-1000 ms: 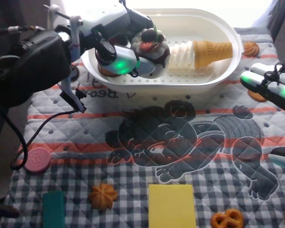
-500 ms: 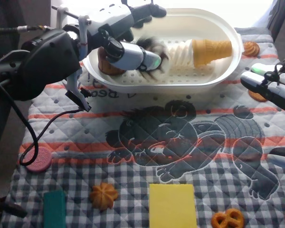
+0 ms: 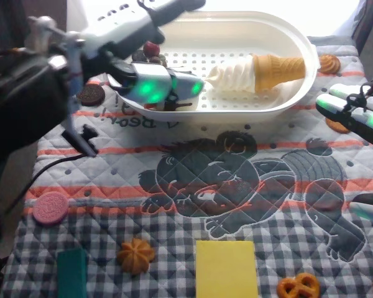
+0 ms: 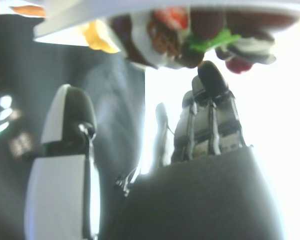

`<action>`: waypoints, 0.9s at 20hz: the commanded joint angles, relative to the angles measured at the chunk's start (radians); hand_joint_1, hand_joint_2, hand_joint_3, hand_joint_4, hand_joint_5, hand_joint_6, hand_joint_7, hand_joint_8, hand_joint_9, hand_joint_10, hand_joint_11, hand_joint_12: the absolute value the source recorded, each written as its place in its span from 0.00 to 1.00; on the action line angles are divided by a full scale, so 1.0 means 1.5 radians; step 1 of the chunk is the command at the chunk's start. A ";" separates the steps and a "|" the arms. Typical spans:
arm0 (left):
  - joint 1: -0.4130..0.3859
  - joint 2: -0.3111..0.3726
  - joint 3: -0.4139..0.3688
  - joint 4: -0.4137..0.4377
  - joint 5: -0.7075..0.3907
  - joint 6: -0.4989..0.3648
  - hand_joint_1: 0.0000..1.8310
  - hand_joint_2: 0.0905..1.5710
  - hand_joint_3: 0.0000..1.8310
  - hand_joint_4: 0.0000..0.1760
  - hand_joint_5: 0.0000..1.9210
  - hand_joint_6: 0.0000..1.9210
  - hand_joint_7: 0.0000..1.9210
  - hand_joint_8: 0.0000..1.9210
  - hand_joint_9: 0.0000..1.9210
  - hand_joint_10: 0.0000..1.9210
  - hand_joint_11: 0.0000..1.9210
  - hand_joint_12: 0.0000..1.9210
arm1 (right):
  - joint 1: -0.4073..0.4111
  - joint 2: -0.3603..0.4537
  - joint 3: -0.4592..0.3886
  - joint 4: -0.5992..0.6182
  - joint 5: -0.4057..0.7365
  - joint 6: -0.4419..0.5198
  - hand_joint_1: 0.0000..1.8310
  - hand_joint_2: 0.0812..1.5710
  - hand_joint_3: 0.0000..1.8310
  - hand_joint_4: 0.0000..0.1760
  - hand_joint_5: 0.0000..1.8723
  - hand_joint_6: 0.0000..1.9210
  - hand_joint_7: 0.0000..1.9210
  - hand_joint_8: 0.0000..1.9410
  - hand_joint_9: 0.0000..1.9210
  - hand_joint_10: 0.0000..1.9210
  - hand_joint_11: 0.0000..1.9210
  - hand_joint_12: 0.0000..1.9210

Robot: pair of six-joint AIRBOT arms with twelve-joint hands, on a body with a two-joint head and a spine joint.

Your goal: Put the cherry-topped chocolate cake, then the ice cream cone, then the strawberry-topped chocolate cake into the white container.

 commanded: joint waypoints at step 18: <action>0.352 0.209 -0.247 0.058 -0.549 -0.114 0.42 0.80 0.00 0.37 0.05 0.00 0.08 0.00 0.10 0.01 0.00 0.39 | -0.005 0.019 -0.018 0.000 0.123 0.002 0.39 0.73 0.00 0.21 0.00 0.00 0.03 0.00 0.02 0.07 0.00 0.31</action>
